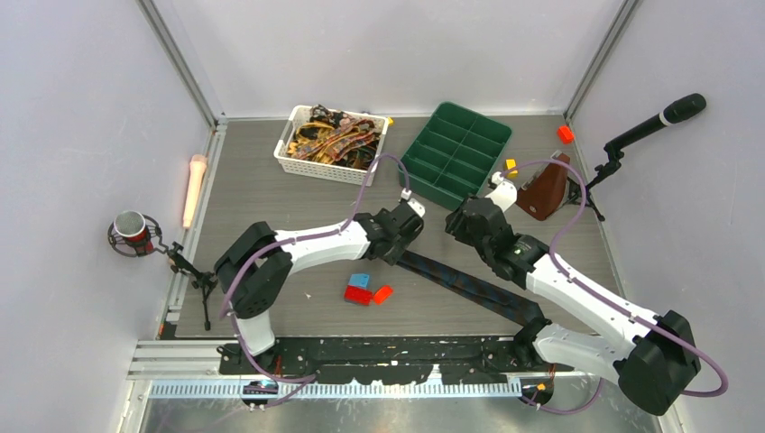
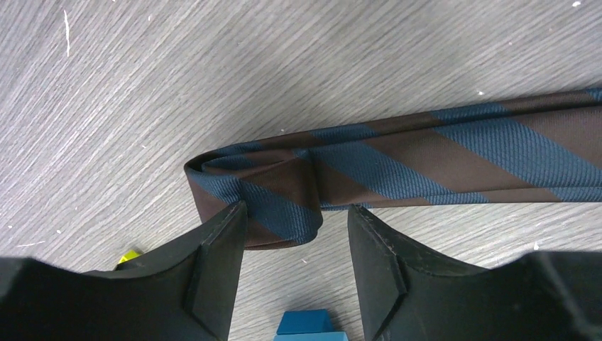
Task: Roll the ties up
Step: Roll the tie at the center of the board.
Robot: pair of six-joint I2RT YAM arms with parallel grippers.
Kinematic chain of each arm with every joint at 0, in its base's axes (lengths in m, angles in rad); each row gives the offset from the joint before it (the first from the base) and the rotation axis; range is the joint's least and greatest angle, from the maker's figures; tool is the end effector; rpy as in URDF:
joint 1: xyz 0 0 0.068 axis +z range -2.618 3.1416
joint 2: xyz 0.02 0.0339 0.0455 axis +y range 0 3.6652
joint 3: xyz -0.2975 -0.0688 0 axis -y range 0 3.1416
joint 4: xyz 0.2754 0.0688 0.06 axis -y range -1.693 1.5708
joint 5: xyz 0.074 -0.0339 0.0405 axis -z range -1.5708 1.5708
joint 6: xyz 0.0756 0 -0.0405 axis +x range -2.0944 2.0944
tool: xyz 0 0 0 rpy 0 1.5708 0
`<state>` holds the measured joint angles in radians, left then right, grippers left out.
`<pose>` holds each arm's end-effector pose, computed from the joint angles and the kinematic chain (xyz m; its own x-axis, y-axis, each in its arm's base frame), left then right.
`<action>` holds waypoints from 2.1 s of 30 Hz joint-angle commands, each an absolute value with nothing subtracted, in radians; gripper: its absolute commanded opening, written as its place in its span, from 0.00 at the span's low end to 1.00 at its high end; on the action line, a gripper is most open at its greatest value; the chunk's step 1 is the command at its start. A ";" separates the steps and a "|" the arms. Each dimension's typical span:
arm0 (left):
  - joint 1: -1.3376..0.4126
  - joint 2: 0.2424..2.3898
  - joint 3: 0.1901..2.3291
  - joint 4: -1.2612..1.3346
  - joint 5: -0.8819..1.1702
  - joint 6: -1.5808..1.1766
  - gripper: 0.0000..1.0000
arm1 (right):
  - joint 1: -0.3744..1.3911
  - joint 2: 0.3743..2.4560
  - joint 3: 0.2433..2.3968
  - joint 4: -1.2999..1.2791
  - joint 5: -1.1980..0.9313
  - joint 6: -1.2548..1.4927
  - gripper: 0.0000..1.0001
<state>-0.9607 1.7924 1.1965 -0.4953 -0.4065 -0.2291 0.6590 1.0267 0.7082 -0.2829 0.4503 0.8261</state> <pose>0.2612 -0.3215 0.1716 -0.6423 0.5547 -0.5290 0.5159 0.8233 0.2368 0.2285 0.1353 0.2584 -0.4999 0.4501 -0.7399 0.1476 0.8861 0.4394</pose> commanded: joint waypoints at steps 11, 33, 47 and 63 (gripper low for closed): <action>-0.883 1.632 1.179 -0.441 -0.300 -0.276 0.58 | 0.655 1.034 0.725 -0.240 0.431 0.798 0.43; -0.506 1.398 0.932 -0.123 0.172 -0.513 0.62 | 0.675 1.528 0.927 0.041 -0.217 0.783 0.29; -0.433 1.449 0.868 -0.041 0.249 -0.510 0.62 | 0.693 1.675 0.989 0.061 -0.348 0.843 0.03; -0.431 1.541 0.847 0.034 0.282 -0.508 0.61 | 0.699 1.711 0.977 -0.027 -0.259 0.831 0.00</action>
